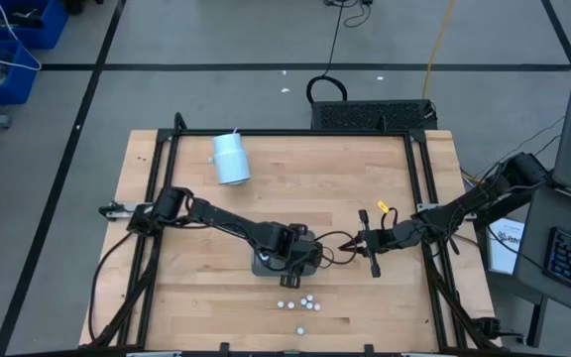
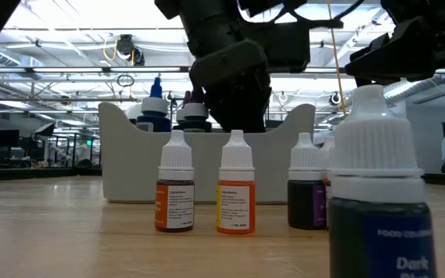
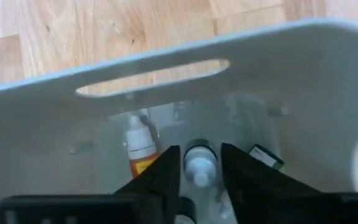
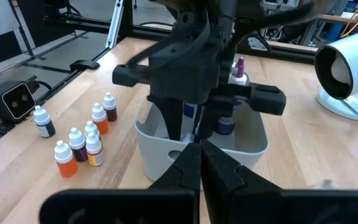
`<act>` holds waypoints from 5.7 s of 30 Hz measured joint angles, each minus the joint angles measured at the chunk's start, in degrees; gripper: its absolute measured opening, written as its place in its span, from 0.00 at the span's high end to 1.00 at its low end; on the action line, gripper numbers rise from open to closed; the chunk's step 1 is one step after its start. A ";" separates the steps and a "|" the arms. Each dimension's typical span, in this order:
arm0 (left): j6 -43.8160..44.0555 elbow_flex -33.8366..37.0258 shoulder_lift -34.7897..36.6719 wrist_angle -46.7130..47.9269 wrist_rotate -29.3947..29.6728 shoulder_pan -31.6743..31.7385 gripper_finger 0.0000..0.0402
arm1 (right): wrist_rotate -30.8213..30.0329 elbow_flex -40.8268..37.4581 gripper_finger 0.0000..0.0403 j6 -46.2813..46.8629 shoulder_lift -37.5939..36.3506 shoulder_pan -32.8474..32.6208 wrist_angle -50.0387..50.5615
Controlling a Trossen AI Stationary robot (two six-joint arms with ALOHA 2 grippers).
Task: Pick & Place food coloring
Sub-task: Put the small black food coloring bottle into the gray bin, then put the small orange food coloring bottle into the gray bin
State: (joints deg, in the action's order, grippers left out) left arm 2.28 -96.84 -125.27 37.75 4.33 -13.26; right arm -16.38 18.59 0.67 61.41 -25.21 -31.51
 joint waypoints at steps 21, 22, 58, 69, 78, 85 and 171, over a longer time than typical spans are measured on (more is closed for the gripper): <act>3.43 -19.52 18.65 30.34 18.24 -10.29 0.71 | 0.09 0.00 1.00 0.10 0.00 0.00 0.04; 4.67 -15.48 22.29 28.62 20.79 -11.42 0.76 | 0.10 0.00 1.00 0.11 0.00 0.00 0.20; 6.47 90.64 87.78 -62.37 31.71 -11.13 0.90 | 0.59 59.44 0.99 12.40 35.83 -11.15 68.80; 10.20 90.64 87.80 -62.11 28.16 -11.19 0.90 | 6.19 83.66 0.80 10.71 56.60 -11.19 83.62; 9.90 90.64 87.80 -61.32 27.09 -11.19 0.90 | 9.17 83.59 0.68 17.69 57.53 -9.29 84.34; 10.29 90.64 87.80 -59.48 26.51 -11.19 0.90 | 12.50 80.84 0.64 25.81 57.57 -8.52 83.46; 9.90 90.66 87.78 -58.53 25.71 -11.21 0.90 | 5.86 74.03 0.91 11.65 53.94 7.08 68.92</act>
State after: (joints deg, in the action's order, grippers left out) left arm 12.19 -6.17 -37.50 -20.78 30.04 -24.47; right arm -10.52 92.62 12.32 115.35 -18.13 37.42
